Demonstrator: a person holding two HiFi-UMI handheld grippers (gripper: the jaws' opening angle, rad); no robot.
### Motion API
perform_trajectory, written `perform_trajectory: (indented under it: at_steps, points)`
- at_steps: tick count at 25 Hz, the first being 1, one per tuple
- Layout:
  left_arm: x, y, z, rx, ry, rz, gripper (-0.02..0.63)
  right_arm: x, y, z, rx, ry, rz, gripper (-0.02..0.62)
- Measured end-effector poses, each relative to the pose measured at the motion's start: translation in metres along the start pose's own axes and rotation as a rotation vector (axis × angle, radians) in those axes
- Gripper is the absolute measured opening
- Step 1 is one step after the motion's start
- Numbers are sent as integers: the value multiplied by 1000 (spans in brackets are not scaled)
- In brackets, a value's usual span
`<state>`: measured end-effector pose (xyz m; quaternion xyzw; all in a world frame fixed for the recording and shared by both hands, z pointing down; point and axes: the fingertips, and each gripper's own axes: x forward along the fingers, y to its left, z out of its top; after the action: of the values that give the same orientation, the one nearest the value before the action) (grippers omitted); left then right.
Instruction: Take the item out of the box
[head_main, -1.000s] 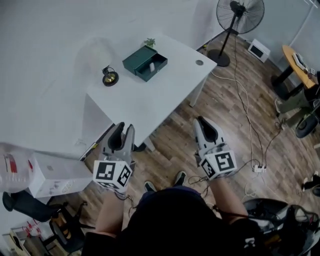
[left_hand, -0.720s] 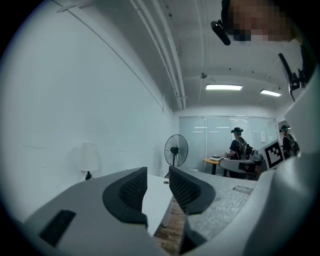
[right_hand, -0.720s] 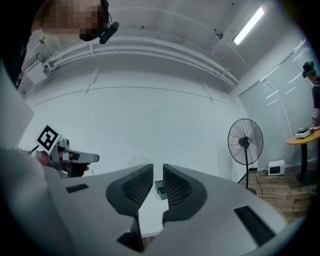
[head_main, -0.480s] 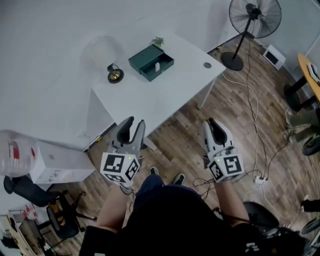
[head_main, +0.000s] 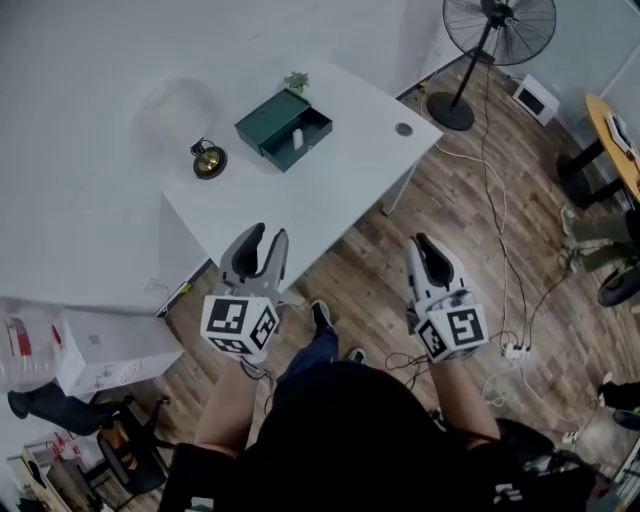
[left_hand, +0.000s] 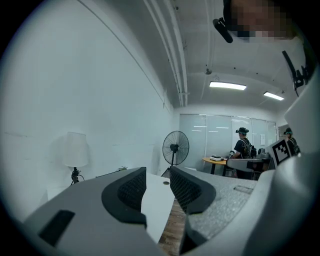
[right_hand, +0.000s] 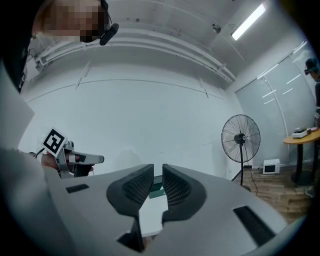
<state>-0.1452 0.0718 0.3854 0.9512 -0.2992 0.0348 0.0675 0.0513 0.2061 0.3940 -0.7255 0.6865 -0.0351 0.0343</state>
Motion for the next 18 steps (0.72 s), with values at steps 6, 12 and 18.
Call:
perform_trajectory:
  at_steps: [6, 12, 18]
  points:
    - [73, 50, -2, -42, 8, -34, 135, 72, -19, 0, -35, 55, -33, 55]
    - [127, 99, -5, -76, 13, -59, 135, 141, -26, 0, -47, 87, -51, 54]
    - [150, 133, -23, -105, 43, -42, 135, 194, -25, -13, -39, 116, -27, 54]
